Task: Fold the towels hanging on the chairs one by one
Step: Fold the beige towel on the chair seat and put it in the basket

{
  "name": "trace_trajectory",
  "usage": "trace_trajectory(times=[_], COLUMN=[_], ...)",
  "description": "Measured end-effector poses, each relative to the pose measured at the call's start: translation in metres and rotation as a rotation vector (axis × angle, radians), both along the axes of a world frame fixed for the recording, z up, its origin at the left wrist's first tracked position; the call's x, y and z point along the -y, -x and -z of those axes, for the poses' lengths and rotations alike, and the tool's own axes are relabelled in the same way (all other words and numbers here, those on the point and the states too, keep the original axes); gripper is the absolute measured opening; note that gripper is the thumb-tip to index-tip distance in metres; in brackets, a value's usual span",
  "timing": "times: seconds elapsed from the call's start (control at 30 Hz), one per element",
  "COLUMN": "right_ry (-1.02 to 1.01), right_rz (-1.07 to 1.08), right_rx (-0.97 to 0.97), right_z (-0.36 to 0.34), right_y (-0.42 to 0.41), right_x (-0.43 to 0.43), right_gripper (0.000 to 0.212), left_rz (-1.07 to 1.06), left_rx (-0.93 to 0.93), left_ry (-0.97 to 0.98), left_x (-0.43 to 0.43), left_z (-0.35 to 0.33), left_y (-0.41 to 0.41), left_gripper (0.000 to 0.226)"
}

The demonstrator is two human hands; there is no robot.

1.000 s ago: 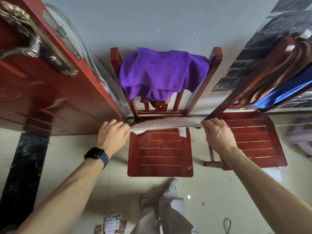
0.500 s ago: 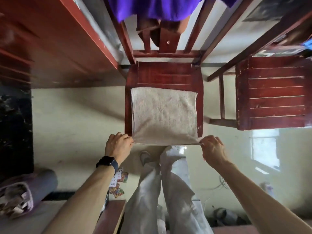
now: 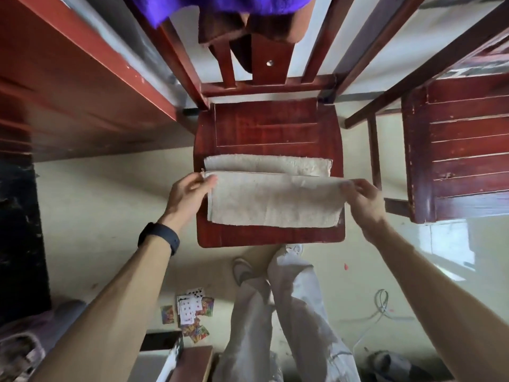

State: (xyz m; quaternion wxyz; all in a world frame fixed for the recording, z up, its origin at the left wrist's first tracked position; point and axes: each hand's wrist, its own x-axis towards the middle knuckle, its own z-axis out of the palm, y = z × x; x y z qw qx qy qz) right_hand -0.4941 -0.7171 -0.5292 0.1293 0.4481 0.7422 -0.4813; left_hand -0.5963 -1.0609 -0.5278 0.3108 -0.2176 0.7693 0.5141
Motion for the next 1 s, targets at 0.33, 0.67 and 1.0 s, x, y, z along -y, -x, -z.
trace_trajectory(times=[0.33,0.67,1.0], right_ry=[-0.150,-0.273,-0.604], right_rz=[-0.030,-0.089,-0.169], right_rx=[0.086,0.148,-0.015], right_z=[0.076,0.081,0.070], right_y=[0.055,0.066,0.046], right_x=[0.003,0.011,0.034], right_gripper=[0.032,0.028,0.037], left_rz=[0.036,0.122,0.376], left_rx=[-0.112,-0.093,-0.435], left_ry=[0.313,0.509,0.973], left_x=[-0.019,-0.032,-0.052], left_z=[0.080,0.077,0.070], left_y=[0.044,0.050,0.019], left_gripper=[0.020,0.029,0.048])
